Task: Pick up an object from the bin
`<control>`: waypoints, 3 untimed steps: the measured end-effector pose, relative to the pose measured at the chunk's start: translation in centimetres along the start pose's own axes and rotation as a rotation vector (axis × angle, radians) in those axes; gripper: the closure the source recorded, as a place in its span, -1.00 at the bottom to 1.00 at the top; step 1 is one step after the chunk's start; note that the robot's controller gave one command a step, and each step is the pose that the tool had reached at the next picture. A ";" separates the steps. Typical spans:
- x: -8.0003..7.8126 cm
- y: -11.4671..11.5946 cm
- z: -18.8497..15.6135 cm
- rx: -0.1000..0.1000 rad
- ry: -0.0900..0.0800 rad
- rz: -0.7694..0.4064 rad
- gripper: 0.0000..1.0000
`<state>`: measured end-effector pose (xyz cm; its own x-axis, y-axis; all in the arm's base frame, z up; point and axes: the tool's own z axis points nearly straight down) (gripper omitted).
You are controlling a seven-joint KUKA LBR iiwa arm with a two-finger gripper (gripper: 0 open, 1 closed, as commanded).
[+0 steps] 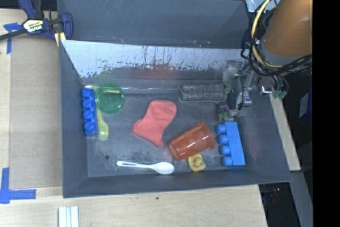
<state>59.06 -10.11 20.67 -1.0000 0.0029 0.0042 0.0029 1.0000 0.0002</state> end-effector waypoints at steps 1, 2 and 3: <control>-0.1 0.1 -0.5 0.001 -0.009 -0.003 -1.00; 2.6 3.0 2.0 0.003 -0.010 -0.305 -1.00; 4.7 5.8 5.0 0.003 -0.010 -0.428 -1.00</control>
Offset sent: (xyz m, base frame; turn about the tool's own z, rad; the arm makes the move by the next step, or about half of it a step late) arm -0.0549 0.0611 -0.0467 -0.6113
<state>54.37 -4.27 15.67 -0.9108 -0.4128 -0.0054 -0.4128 0.9108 -0.0034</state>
